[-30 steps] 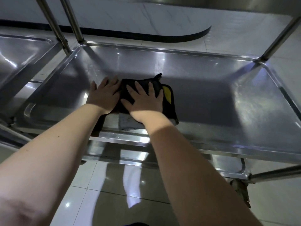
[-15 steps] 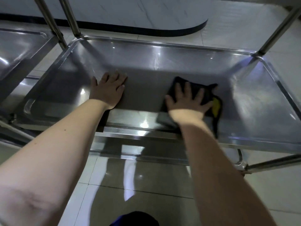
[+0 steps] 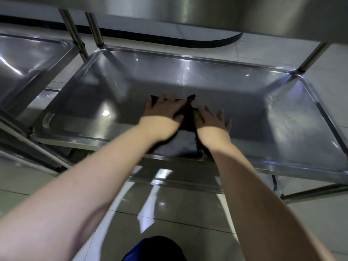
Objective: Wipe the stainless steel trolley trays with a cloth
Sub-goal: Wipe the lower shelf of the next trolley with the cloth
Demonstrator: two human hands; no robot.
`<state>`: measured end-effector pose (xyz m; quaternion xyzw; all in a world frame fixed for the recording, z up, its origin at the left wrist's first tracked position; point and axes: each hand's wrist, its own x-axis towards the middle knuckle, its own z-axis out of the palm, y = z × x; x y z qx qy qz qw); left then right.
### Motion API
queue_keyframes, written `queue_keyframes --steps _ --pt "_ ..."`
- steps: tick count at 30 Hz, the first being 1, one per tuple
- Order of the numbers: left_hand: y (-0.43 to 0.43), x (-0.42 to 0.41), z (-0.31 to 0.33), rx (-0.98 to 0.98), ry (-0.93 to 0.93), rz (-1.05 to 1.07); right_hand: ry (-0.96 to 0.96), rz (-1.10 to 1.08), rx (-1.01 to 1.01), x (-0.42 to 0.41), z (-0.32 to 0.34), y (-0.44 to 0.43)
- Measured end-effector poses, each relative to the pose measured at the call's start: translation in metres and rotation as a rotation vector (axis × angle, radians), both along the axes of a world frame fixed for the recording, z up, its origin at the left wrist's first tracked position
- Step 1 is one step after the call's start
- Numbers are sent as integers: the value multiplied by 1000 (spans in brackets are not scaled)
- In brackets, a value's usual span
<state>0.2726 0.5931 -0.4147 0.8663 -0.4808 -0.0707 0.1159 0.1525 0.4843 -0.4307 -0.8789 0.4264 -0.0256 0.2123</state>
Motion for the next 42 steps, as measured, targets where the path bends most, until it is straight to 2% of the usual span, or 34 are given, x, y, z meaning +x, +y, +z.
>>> queue_keyframes --steps 2,5,8,13,16,18,22,27,35,38,42 --pt "-2 -41 -14 87 22 61 80 33 -66 -6 -12 2" --pt "7 -54 -26 95 -37 130 87 41 -136 -4 -20 4" --pt "17 -23 -27 130 -80 136 128 82 -147 -4 -23 3" --pt "68 78 -28 192 -77 379 222 138 -230 -3 -26 6" --pt "64 87 -30 244 -67 425 222 135 -250 -1 -26 9" --pt "37 66 -30 215 -70 357 224 137 -249 -1 -26 11" --pt "-24 4 -28 191 -89 81 241 136 -247 -2 -25 9" --pt "-9 13 -28 163 -79 68 235 150 -216 -4 -24 7" --pt "137 144 -20 225 -48 534 204 130 -223 -5 -25 10" --pt "154 144 -19 256 -2 559 216 129 -232 -5 -25 12" --pt "151 103 -23 256 21 571 238 130 -238 -6 -24 13"
